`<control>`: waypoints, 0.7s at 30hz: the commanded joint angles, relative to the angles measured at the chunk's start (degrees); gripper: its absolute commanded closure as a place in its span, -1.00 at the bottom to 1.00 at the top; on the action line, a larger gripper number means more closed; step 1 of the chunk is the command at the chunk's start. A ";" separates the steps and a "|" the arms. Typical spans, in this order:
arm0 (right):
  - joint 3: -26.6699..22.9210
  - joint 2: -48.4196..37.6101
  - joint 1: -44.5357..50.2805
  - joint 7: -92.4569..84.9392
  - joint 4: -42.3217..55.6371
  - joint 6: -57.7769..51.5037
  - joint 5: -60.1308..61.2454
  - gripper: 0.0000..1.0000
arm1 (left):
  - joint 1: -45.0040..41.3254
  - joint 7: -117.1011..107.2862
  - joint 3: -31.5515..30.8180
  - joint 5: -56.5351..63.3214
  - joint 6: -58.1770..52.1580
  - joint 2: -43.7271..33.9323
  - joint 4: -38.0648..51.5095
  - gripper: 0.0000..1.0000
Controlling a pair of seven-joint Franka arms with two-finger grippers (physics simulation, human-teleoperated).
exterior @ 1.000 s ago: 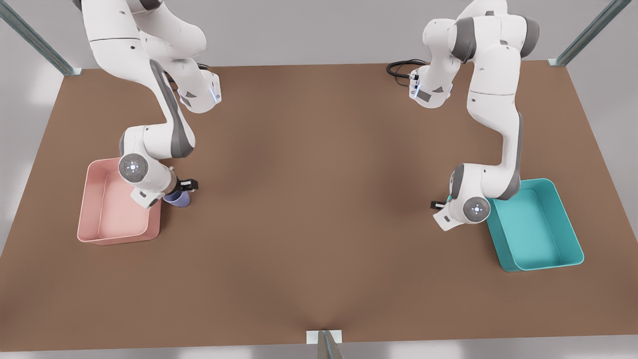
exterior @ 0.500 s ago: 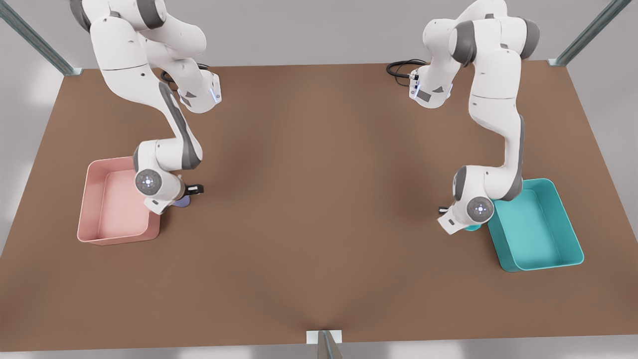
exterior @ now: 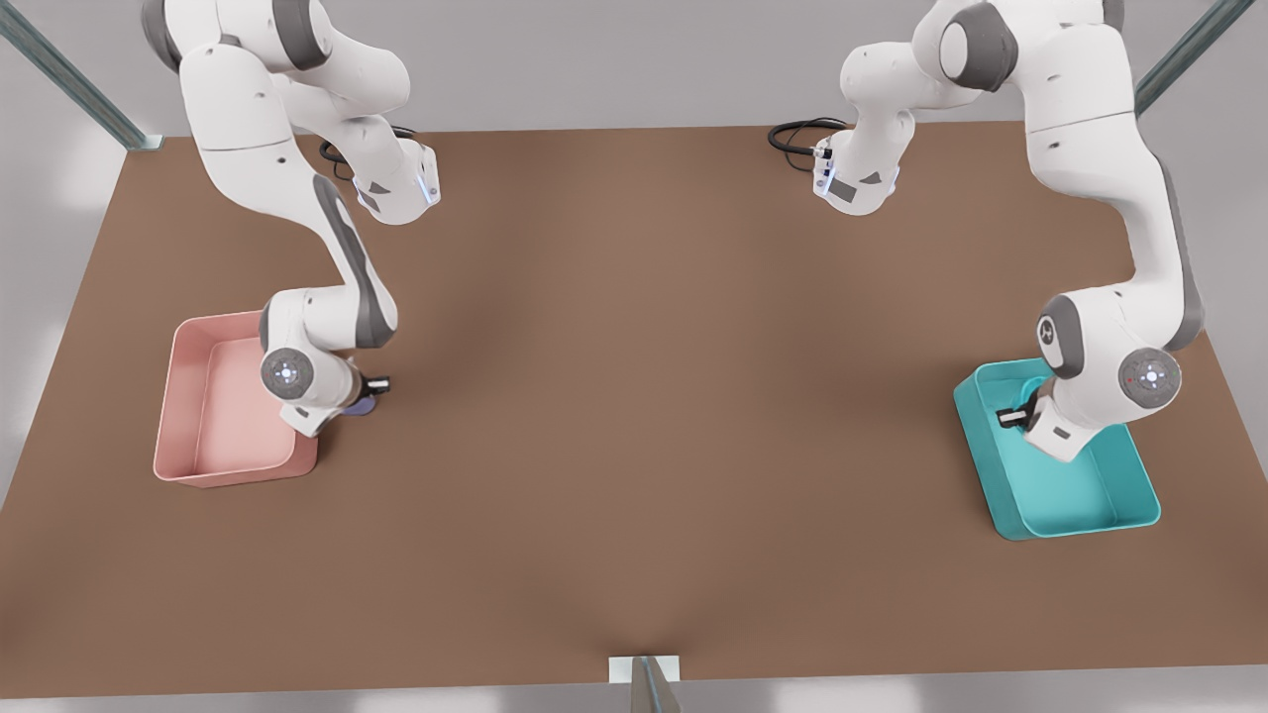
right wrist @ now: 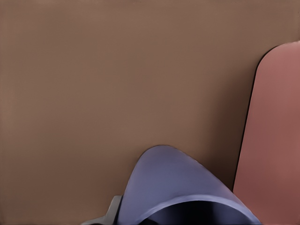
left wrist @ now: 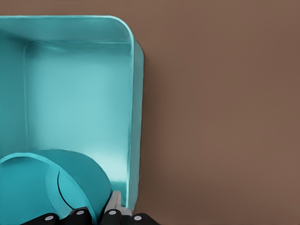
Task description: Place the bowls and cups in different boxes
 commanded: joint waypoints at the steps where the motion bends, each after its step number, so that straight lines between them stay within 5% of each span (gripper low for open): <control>1: -0.06 -0.84 0.01 -7.15 1.14 -4.27 0.09 0.57 | 0.44 -2.09 0.02 -0.28 3.65 2.43 0.30 0.57; 6: -0.06 -5.59 -0.08 -20.94 15.46 -19.13 0.97 0.57 | 4.84 1.69 0.02 -0.28 7.43 5.95 2.24 0.57; 15: -9.90 2.67 -3.50 -30.00 19.68 -15.09 -2.46 0.57 | 6.51 1.69 0.02 -0.36 13.06 12.54 1.88 0.53; 16: -9.99 5.04 -3.50 -29.92 19.68 -13.42 -2.46 0.57 | 6.51 1.60 -0.07 -0.45 13.06 11.75 1.97 -0.99; 21: -10.08 11.37 -4.12 -29.30 19.68 -7.53 -1.84 0.57 | 5.81 1.60 -0.51 -0.63 3.75 3.32 2.15 -1.00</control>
